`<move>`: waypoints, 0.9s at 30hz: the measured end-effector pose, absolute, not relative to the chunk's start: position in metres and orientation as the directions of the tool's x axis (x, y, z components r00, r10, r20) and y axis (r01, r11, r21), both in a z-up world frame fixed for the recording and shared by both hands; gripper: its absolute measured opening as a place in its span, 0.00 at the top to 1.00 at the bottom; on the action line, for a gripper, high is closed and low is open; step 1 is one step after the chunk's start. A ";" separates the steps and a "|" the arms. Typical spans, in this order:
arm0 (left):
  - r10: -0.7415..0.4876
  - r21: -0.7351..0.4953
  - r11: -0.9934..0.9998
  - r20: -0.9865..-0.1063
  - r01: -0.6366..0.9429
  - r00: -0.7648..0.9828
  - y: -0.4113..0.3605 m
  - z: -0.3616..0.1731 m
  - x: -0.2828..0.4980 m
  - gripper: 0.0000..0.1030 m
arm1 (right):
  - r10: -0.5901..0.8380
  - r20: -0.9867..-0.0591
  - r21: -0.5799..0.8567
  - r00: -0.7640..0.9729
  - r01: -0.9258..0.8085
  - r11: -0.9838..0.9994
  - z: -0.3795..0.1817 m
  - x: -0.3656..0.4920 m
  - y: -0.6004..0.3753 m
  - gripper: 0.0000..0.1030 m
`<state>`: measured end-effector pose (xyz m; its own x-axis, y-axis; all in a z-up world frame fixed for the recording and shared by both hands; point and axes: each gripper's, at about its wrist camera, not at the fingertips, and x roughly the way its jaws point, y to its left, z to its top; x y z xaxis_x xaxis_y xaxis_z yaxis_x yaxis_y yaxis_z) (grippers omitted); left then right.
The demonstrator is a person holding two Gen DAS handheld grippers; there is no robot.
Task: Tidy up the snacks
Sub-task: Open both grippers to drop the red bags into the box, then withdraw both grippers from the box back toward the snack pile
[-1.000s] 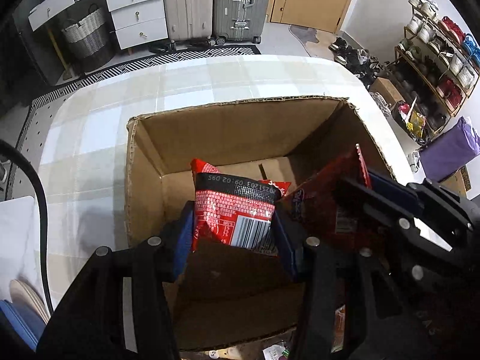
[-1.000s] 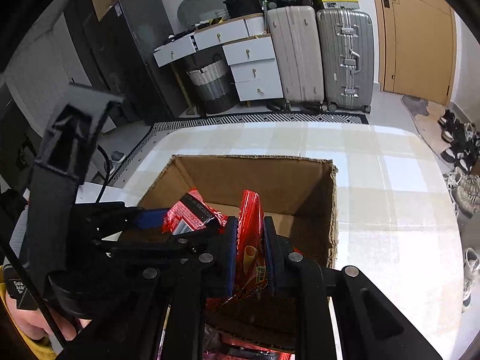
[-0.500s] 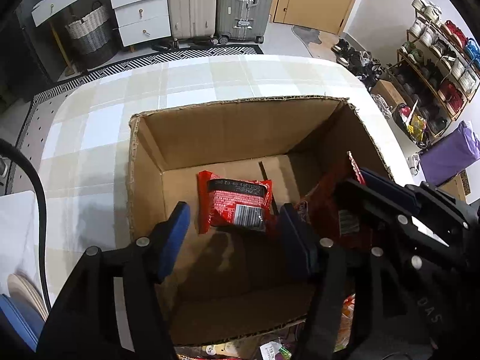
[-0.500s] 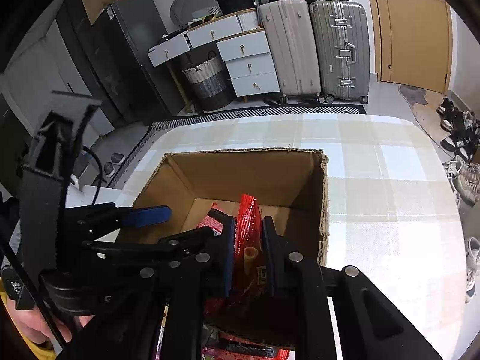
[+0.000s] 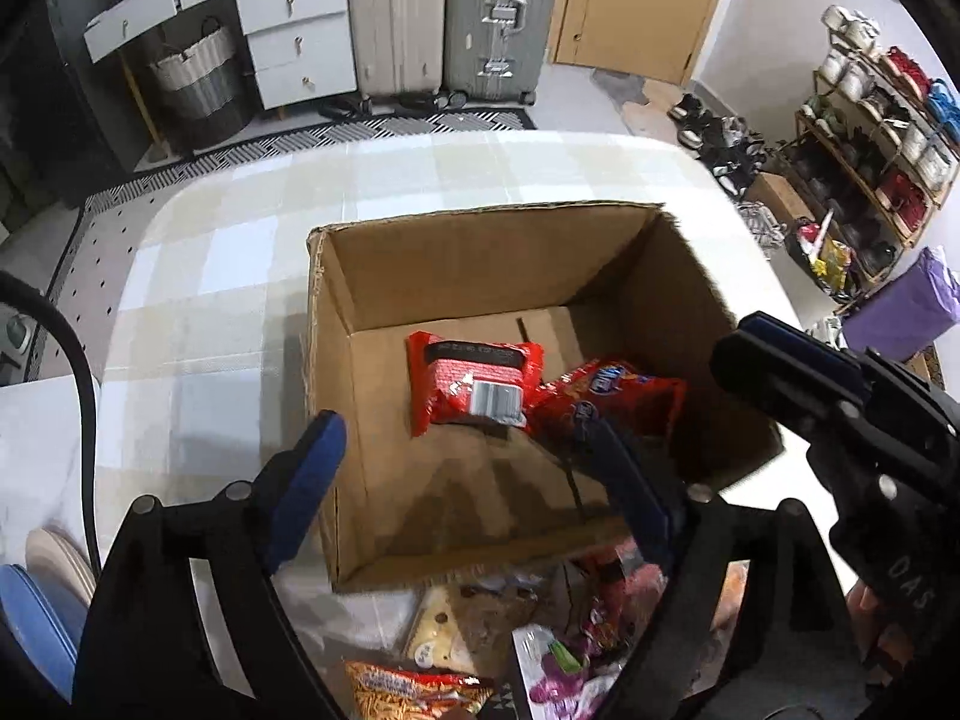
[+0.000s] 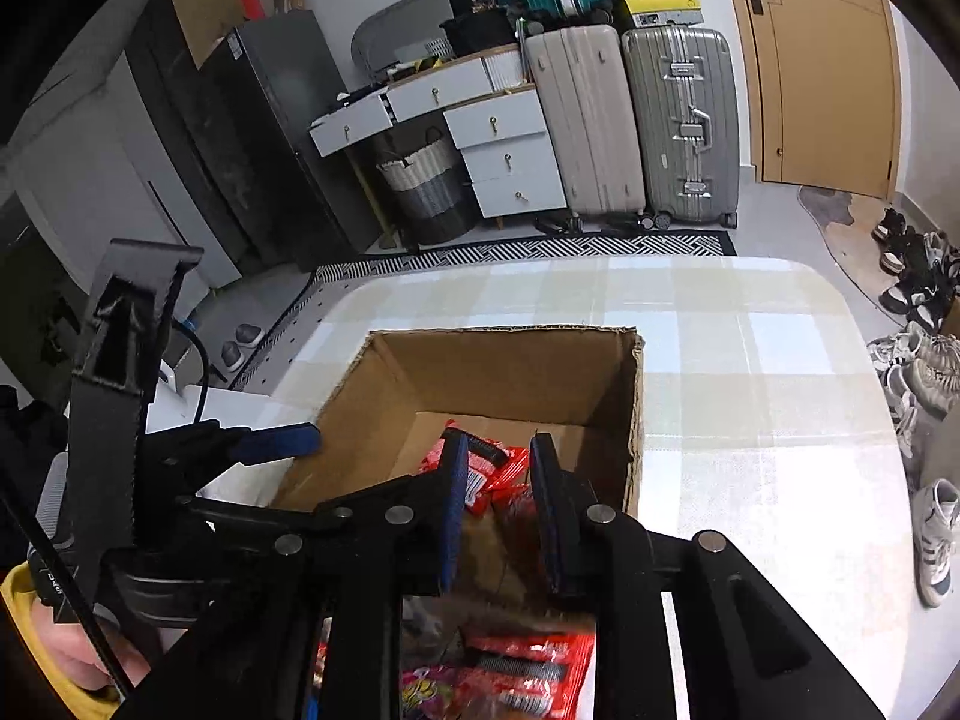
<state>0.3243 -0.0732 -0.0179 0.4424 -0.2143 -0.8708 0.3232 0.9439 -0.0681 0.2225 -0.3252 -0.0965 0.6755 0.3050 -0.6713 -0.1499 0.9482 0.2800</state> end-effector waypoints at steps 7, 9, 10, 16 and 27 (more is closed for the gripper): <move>-0.229 -0.044 0.941 -0.814 0.336 0.534 -0.061 0.013 0.279 0.01 | 0.304 -0.634 0.294 0.711 -0.141 0.945 -0.081 0.173 -0.330 0.59; -0.244 -0.078 0.948 -0.799 0.308 0.549 -0.051 0.022 0.266 0.01 | 0.257 -0.618 0.264 0.743 -0.111 0.958 -0.075 0.155 -0.331 0.27; -0.254 -0.093 0.950 -0.785 0.299 0.565 -0.046 0.028 0.258 0.01 | 0.235 -0.594 0.249 0.770 -0.102 0.963 -0.069 0.143 -0.332 0.17; -0.224 -0.073 0.967 -0.691 0.242 0.687 -0.021 0.060 0.201 0.01 | 0.256 -0.475 0.232 0.842 -0.160 0.959 -0.043 0.083 -0.333 0.02; -0.195 -0.099 0.981 -0.566 0.168 0.801 0.020 0.107 0.087 0.01 | 0.304 -0.412 0.215 0.859 -0.232 0.949 -0.023 -0.006 -0.314 0.01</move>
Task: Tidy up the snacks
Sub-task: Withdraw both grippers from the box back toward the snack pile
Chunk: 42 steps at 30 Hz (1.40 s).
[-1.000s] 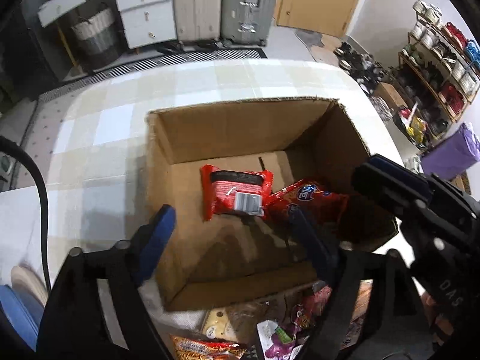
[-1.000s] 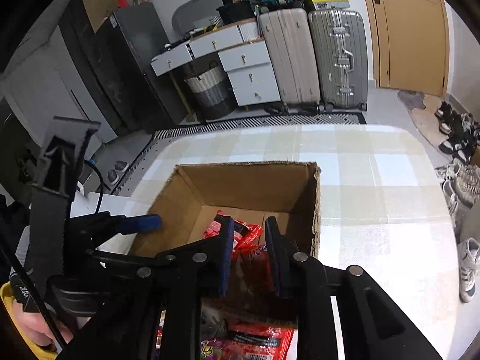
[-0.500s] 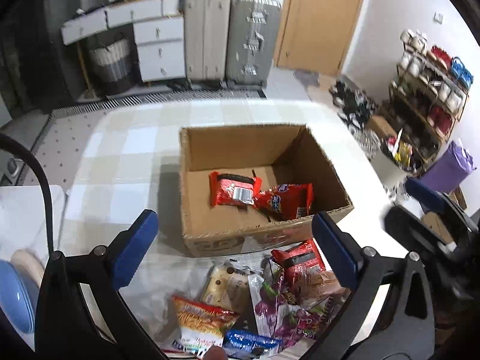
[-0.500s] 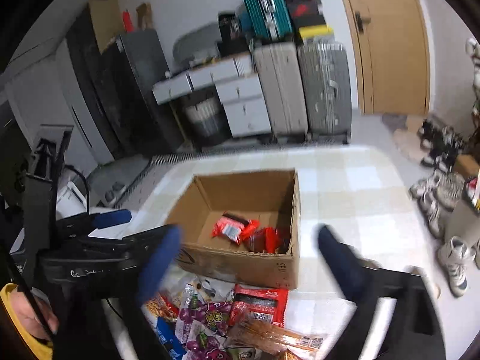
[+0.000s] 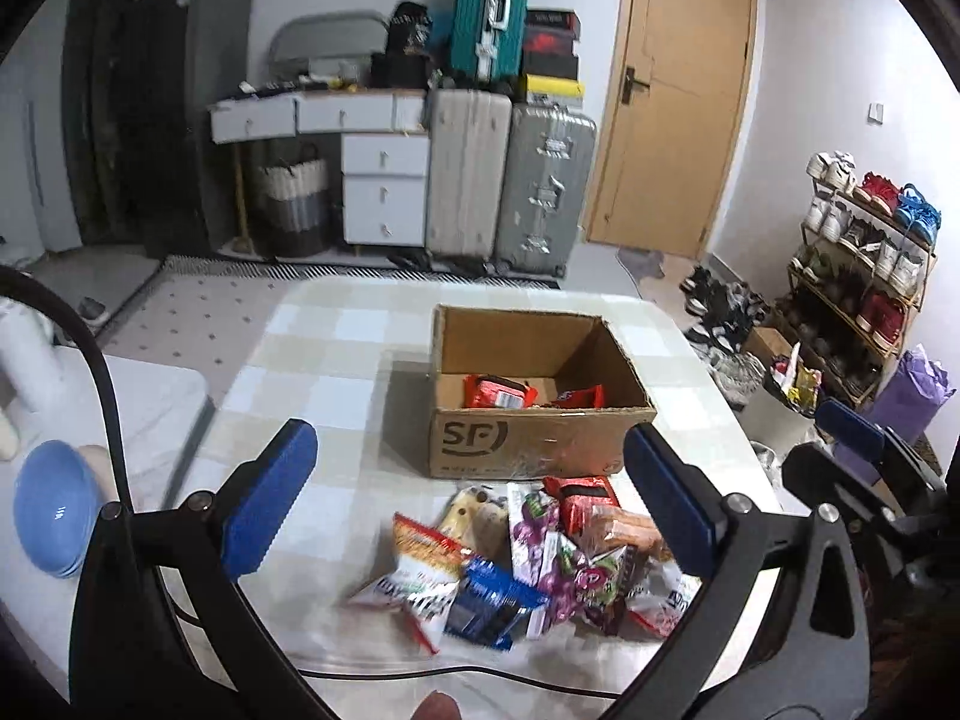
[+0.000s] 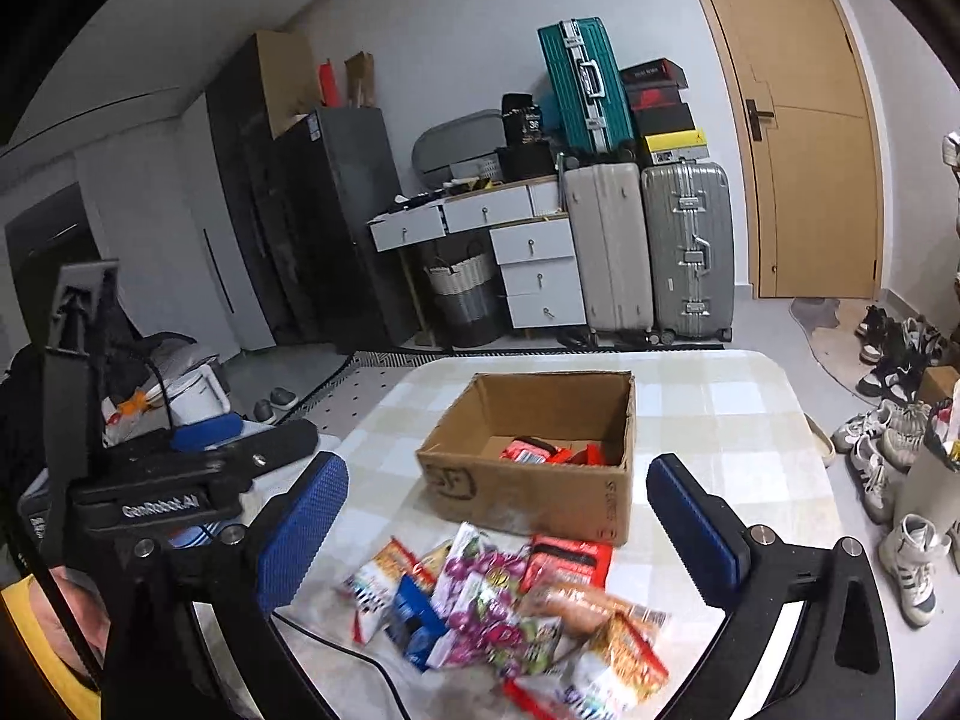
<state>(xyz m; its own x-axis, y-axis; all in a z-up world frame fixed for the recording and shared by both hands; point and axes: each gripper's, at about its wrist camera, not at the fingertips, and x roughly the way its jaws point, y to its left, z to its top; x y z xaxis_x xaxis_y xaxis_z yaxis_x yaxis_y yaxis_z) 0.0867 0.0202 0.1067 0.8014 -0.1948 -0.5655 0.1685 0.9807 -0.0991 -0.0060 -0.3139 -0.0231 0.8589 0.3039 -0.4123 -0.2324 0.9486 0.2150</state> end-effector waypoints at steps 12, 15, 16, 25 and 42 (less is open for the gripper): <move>-0.223 -0.112 0.975 -0.447 0.193 0.866 0.062 0.124 -0.042 0.01 | 0.292 -0.305 0.182 0.906 -0.246 0.952 -0.025 -0.093 -0.305 0.01; -0.239 -0.139 0.971 -0.461 0.196 0.855 0.077 0.108 -0.062 0.01 | 0.264 -0.274 0.155 0.925 -0.229 0.961 -0.042 -0.121 -0.305 0.01; -0.227 -0.146 0.973 -0.451 0.179 0.863 0.084 0.101 -0.071 0.01 | 0.256 -0.263 0.149 0.930 -0.223 0.963 -0.047 -0.128 -0.306 0.01; -0.230 -0.188 0.969 -0.447 0.160 0.865 0.100 0.036 -0.064 0.01 | 0.252 -0.300 0.072 0.920 -0.242 0.968 -0.114 -0.151 -0.298 0.01; -0.266 -0.197 0.964 -0.629 0.181 0.730 0.065 -0.032 0.006 0.01 | 0.217 -0.475 0.051 0.853 -0.220 0.974 -0.142 -0.092 -0.299 0.01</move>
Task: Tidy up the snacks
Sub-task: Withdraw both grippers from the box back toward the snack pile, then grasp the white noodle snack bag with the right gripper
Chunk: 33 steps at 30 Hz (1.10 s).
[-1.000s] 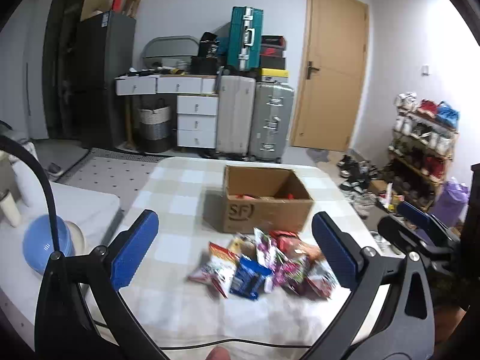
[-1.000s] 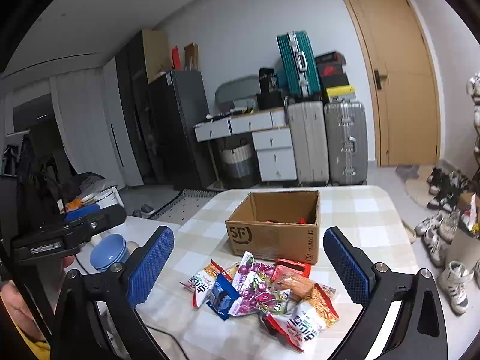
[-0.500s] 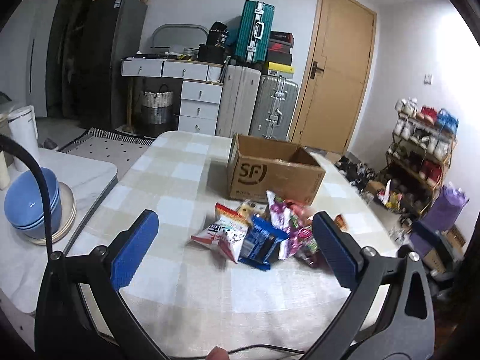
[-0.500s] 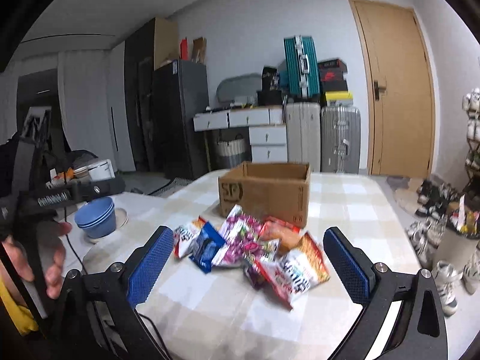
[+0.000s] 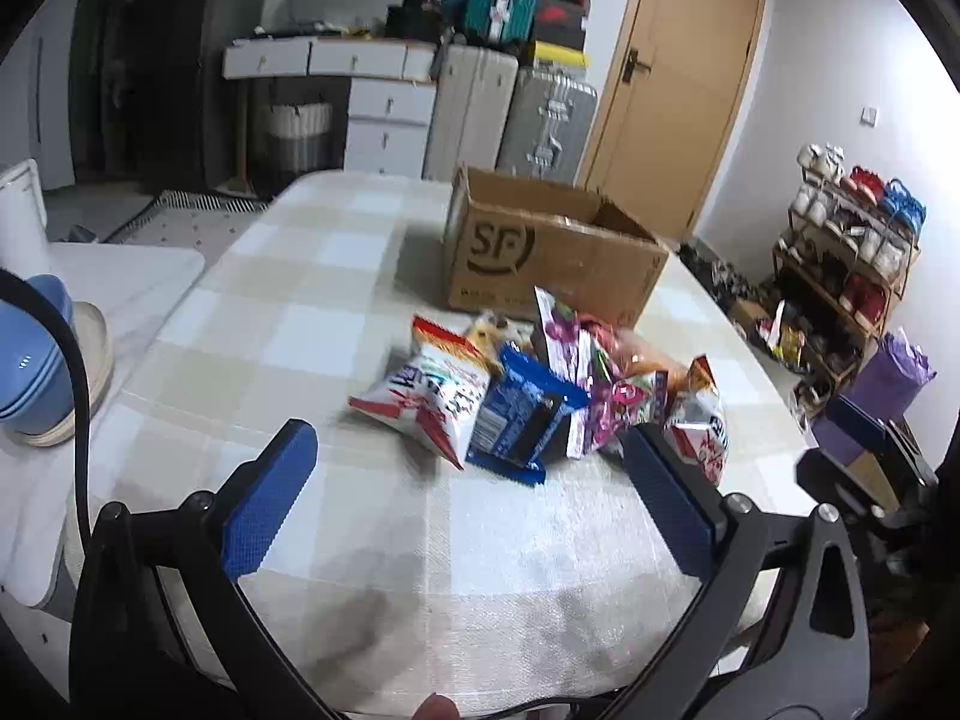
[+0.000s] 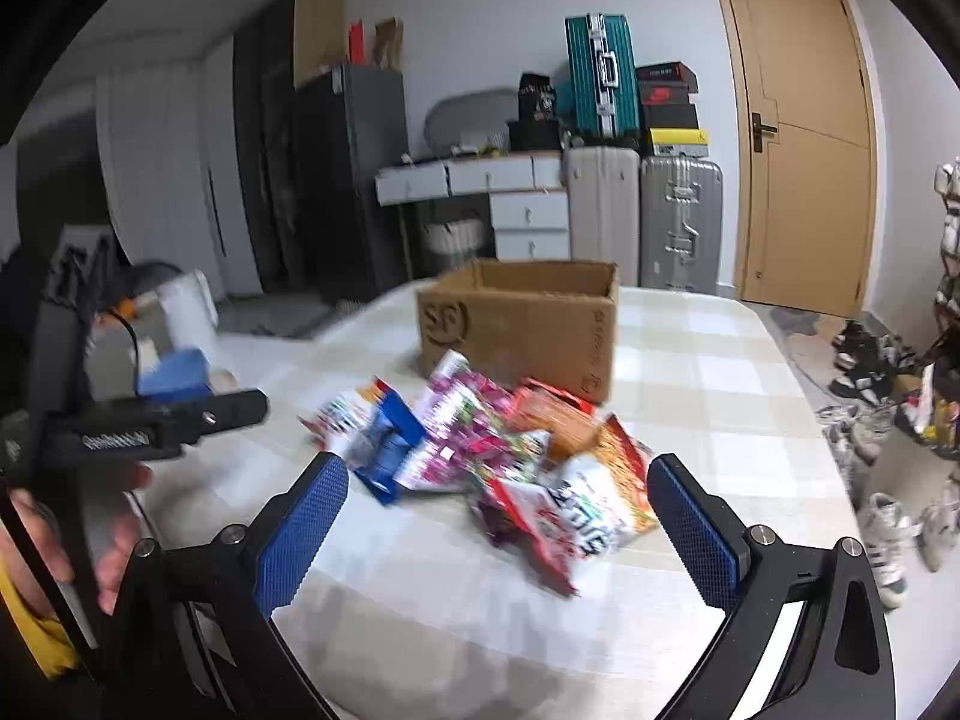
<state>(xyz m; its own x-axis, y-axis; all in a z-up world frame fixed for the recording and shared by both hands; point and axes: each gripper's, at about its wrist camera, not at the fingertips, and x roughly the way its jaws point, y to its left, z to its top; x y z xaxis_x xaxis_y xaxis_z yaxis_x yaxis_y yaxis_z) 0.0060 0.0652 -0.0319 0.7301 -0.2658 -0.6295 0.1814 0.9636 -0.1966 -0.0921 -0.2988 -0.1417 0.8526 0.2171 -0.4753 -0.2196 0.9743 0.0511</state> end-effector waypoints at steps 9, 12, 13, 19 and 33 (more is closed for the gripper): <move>-0.339 -0.296 0.937 -0.657 0.184 0.673 0.073 -0.039 0.029 0.01 | 0.178 -0.607 0.066 0.774 -0.174 0.983 -0.179 -0.037 -0.327 0.01; -0.370 -0.355 0.920 -0.657 0.164 0.656 0.082 -0.042 0.038 0.01 | 0.210 -0.633 0.154 0.745 -0.144 0.977 -0.189 -0.016 -0.343 0.01; -0.371 -0.359 0.919 -0.657 0.160 0.656 0.084 -0.043 0.040 0.01 | 0.220 -0.638 0.179 0.738 -0.136 0.974 -0.191 -0.011 -0.347 0.01; -0.348 -0.328 0.931 -0.667 0.161 0.658 0.080 -0.044 0.064 0.01 | 0.199 -0.687 0.232 0.699 -0.048 0.972 -0.203 0.016 -0.358 0.04; -0.378 -0.358 0.920 -0.702 0.159 0.603 0.080 -0.068 0.126 0.01 | 0.281 -0.733 0.347 0.619 -0.015 0.938 -0.224 0.041 -0.365 0.30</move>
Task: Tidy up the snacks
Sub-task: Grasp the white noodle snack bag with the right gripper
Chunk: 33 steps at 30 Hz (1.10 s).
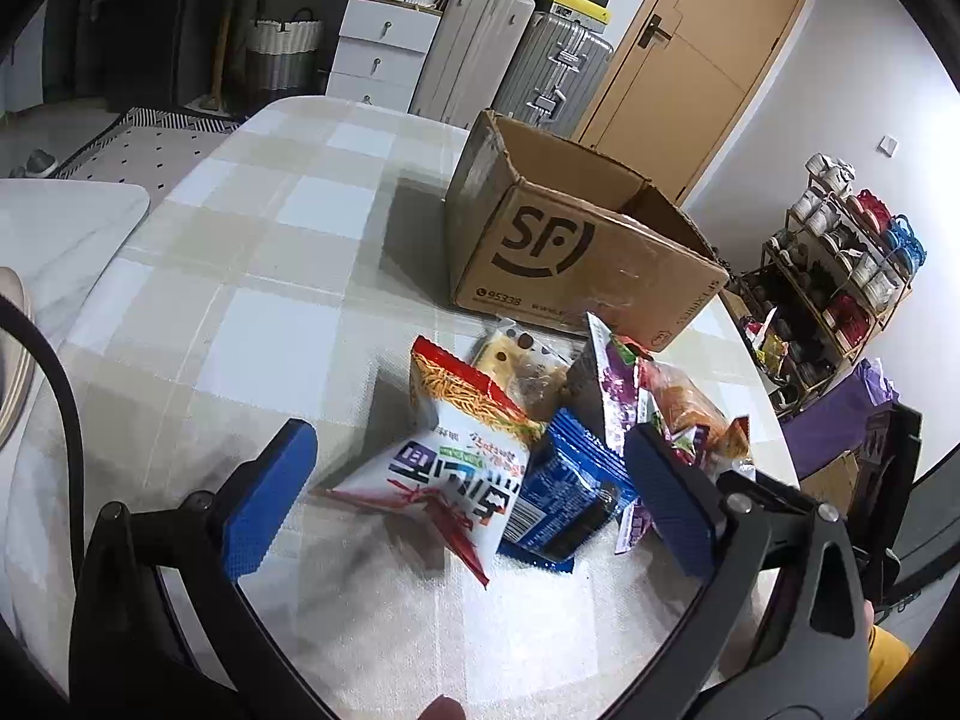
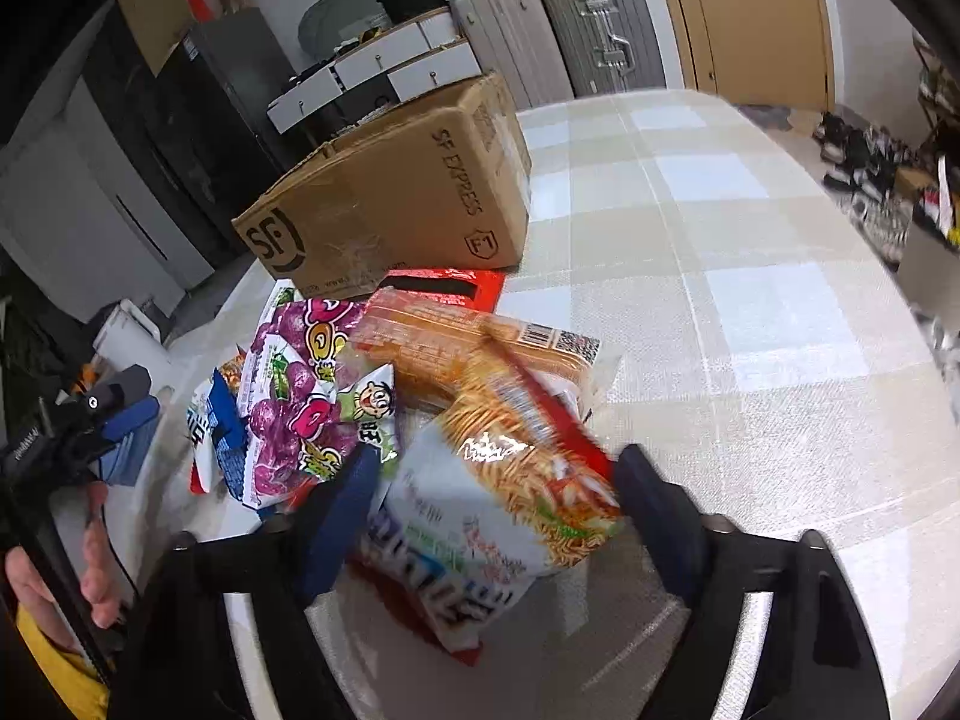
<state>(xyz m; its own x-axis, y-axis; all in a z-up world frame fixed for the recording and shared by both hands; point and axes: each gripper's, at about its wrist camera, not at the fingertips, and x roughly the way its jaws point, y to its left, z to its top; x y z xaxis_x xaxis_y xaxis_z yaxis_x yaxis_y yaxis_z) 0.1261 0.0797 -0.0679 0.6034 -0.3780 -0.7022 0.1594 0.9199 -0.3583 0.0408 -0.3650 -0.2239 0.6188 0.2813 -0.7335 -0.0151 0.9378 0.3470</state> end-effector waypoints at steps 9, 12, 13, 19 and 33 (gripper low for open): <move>-0.377 -0.357 0.920 -0.697 0.161 0.609 0.080 -0.069 0.123 0.01 | 0.215 -0.753 0.256 0.623 -0.024 0.966 -0.219 0.028 -0.356 0.29; -0.375 -0.347 0.922 -0.695 0.170 0.613 0.077 -0.068 0.118 0.01 | 0.161 -0.761 0.228 0.629 0.026 0.973 -0.219 0.020 -0.358 0.15; -0.375 -0.346 0.922 -0.695 0.172 0.613 0.077 -0.068 0.117 0.01 | 0.148 -0.765 0.218 0.627 0.035 0.975 -0.221 0.018 -0.359 0.14; -0.373 -0.343 0.923 -0.694 0.174 0.616 0.077 -0.068 0.117 0.01 | 0.204 -0.783 0.285 0.587 0.047 0.957 -0.228 0.019 -0.360 0.18; -0.347 -0.333 0.932 -0.713 0.140 0.609 0.091 -0.073 0.118 0.01 | 0.230 -0.772 0.282 0.592 -0.005 0.959 -0.220 0.010 -0.350 0.49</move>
